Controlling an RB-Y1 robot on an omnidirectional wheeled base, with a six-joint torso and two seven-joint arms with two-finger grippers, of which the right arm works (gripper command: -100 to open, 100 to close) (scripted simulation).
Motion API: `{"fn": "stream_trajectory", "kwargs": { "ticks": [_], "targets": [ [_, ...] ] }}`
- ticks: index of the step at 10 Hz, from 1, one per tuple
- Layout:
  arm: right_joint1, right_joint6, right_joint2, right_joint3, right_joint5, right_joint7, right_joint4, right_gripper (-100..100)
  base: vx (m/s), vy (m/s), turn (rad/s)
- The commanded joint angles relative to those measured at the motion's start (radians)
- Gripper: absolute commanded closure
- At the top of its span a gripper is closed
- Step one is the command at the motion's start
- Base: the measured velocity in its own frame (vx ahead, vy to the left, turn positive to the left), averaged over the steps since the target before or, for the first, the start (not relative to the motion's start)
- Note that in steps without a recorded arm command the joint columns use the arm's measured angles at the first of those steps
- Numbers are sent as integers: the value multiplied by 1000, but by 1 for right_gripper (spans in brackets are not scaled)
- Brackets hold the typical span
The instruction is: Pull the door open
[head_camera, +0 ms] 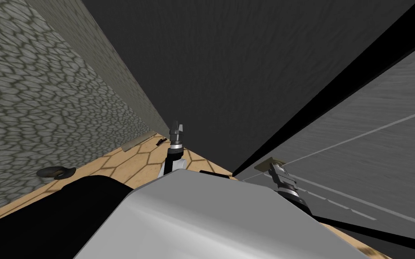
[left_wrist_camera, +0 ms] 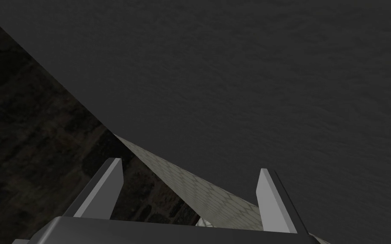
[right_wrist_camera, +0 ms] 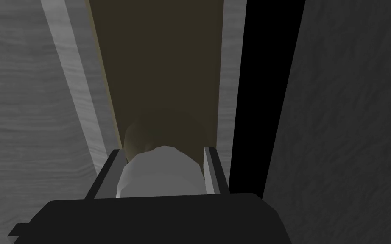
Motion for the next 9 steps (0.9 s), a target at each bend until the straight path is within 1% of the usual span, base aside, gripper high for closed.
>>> {"fn": "stream_trajectory", "kwargs": {
  "ticks": [1, 2, 3, 4, 9],
  "targets": [
    [-1, -1, -1, -3, -2, -1, -3, 100, 0, 0, 0],
    [-8, 23, -7, 7, 33, 35, 6, 100, -64, -25, 91],
    [-12, 32, -9, 9, 46, 48, 8, 100, -100, -49, 96],
    [-18, 50, -14, 14, 71, 75, 13, 100, -100, -35, 97],
    [-40, 111, -30, 31, 158, 167, 28, 100, -88, -20, 69]
  ]
}}
